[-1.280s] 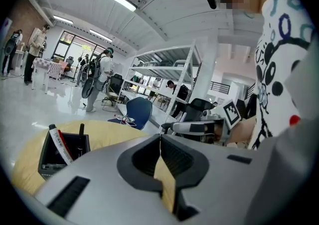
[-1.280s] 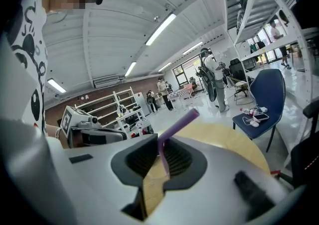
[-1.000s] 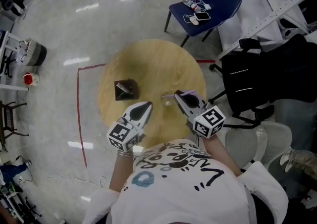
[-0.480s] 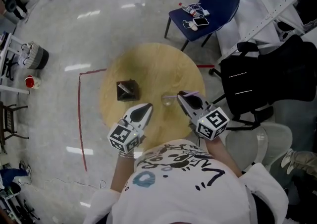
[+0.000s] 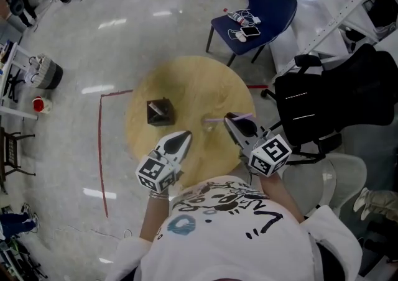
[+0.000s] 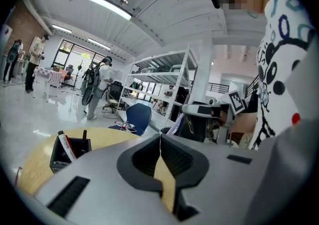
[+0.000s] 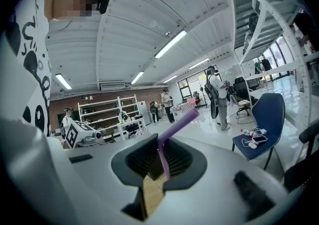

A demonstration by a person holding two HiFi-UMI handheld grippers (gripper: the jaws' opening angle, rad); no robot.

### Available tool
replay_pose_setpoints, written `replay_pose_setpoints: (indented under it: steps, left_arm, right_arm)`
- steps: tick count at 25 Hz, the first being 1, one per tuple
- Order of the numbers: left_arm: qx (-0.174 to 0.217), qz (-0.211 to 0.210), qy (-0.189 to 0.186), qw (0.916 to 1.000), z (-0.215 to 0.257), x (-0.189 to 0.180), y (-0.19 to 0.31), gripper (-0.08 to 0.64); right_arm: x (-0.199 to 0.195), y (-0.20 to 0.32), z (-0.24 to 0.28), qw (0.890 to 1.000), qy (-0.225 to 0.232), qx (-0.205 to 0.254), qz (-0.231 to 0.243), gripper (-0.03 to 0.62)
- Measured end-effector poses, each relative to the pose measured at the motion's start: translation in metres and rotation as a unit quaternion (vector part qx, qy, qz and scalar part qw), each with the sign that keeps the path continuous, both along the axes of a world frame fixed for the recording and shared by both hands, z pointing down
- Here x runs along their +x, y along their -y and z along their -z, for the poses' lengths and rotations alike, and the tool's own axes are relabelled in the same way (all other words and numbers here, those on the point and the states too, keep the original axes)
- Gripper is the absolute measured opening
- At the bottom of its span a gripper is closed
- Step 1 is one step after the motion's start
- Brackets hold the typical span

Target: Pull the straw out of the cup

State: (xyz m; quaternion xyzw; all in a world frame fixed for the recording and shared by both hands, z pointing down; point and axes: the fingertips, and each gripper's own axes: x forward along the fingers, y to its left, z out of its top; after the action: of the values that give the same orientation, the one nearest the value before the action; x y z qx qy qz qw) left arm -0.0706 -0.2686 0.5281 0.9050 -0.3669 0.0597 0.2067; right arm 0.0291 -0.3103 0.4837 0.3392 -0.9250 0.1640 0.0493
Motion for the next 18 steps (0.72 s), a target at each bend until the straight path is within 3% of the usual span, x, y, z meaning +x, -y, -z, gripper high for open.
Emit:
replay_pose_setpoints:
  steps: [18]
  left_arm:
    - [0.007,0.002,-0.001,1.0,0.007,0.01,-0.03,0.015]
  right_arm:
    - [0.021,-0.024,0.038,0.999,0.009,0.043,-0.009,0.051]
